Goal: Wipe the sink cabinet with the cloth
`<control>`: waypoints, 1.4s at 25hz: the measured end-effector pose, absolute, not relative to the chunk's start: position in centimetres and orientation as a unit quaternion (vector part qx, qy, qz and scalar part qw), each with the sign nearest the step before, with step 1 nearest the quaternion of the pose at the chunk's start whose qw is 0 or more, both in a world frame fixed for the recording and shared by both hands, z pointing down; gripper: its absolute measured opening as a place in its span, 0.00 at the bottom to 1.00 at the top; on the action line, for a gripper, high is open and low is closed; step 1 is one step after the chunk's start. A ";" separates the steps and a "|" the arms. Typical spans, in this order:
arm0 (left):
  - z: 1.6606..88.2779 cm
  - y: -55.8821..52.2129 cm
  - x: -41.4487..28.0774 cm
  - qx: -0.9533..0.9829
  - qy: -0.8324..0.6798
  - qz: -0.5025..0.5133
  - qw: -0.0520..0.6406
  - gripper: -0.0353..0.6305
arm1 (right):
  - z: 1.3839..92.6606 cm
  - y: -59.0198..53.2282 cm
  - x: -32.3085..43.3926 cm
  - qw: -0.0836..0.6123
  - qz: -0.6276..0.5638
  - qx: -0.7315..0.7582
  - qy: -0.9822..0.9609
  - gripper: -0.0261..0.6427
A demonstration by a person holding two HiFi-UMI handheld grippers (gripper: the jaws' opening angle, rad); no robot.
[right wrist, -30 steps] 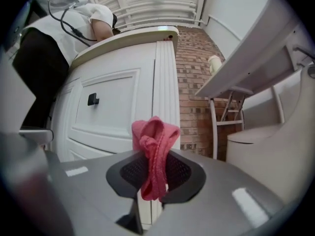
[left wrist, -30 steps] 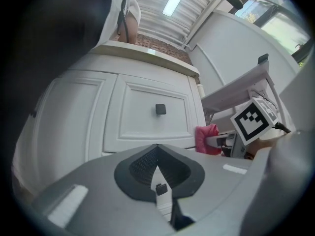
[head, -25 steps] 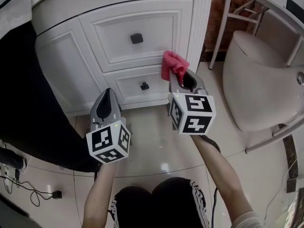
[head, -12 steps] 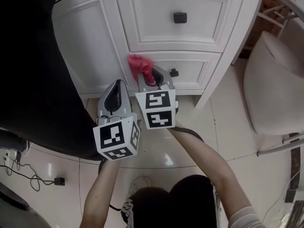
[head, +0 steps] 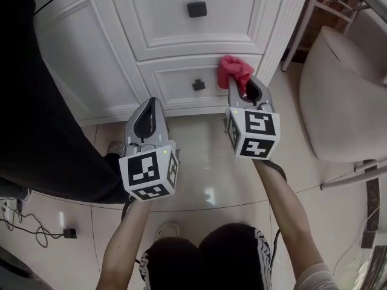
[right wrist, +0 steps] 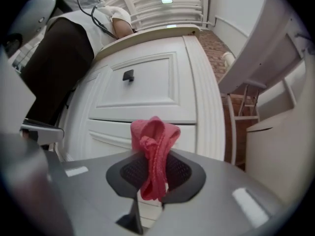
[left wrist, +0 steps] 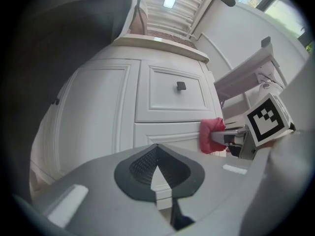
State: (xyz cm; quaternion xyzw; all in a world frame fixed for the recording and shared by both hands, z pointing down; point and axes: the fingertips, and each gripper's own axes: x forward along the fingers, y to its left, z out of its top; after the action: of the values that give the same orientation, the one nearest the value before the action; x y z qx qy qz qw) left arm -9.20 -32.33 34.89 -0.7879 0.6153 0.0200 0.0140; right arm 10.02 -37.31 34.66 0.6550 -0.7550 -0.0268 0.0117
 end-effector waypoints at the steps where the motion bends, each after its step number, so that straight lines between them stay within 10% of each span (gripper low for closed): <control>1: 35.0 -32.3 -8.6 -0.790 0.613 0.020 0.013 0.08 | 34.8 -37.2 11.4 0.015 -0.027 0.663 -0.748 0.13; 10: 35.5 -31.9 -8.0 -0.782 0.622 0.017 0.034 0.08 | 35.9 -35.5 20.0 0.000 0.015 0.733 -0.680 0.13; 25: 37.6 -30.7 -17.3 -0.736 0.675 -0.002 0.046 0.08 | 43.2 -35.4 -12.6 0.082 -0.042 0.487 -0.868 0.13; 35: 39.0 -32.3 -15.7 -0.740 0.672 -0.008 0.032 0.08 | 44.5 -38.0 0.3 0.039 0.004 0.618 -0.785 0.13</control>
State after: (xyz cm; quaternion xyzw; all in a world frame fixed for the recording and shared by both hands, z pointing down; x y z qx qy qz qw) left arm -15.71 -32.32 38.97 -0.7399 0.6719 -0.0083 0.0321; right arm 0.28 -37.99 44.47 0.6181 -0.7852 0.0039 0.0388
